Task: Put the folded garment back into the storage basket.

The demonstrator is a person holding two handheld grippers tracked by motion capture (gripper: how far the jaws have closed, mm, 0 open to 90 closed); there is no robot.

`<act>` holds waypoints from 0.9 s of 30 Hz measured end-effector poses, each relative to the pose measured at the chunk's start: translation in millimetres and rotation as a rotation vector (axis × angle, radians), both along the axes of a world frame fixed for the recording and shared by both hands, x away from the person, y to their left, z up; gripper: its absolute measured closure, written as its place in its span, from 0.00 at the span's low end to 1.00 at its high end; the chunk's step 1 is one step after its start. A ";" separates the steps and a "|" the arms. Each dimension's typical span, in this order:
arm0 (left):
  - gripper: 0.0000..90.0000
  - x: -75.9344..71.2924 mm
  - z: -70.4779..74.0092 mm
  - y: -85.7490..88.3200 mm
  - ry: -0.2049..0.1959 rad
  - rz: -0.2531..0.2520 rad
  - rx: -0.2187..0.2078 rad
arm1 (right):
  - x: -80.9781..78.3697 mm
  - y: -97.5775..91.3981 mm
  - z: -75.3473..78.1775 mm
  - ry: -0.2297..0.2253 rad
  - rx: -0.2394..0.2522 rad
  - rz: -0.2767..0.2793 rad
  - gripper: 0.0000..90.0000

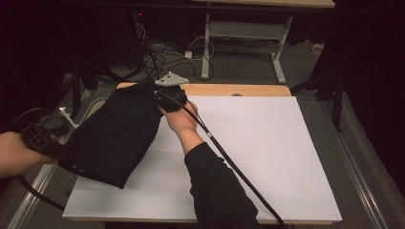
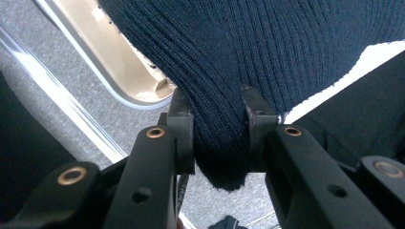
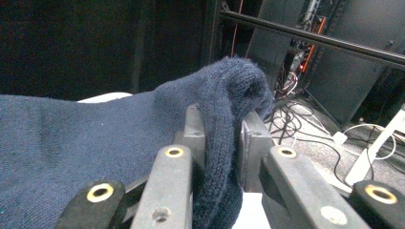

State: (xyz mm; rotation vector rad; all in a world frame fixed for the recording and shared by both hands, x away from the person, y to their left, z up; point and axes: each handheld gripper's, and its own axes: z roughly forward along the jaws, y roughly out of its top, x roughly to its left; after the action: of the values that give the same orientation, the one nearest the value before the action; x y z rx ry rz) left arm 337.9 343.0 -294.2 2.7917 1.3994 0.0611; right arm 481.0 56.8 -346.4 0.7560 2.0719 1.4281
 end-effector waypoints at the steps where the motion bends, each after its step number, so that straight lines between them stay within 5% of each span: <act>1: 0.77 0.3 0.2 2.3 -0.002 0.003 0.000 | 2.3 3.5 0.3 -0.003 -0.002 0.003 0.87; 15: 0.77 2.1 0.8 36.0 -0.031 0.083 -0.014 | 27.6 43.5 1.8 -0.007 -0.008 0.040 0.87; 27: 0.76 1.4 -30.6 43.8 0.022 0.098 -0.031 | 41.7 68.2 -45.1 0.096 -0.076 0.026 0.85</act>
State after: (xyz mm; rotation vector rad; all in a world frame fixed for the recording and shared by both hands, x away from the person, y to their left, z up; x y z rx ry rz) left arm 339.3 386.8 -324.9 2.7064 1.5279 0.0099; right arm 522.8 125.0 -391.5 0.7835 2.2034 1.3422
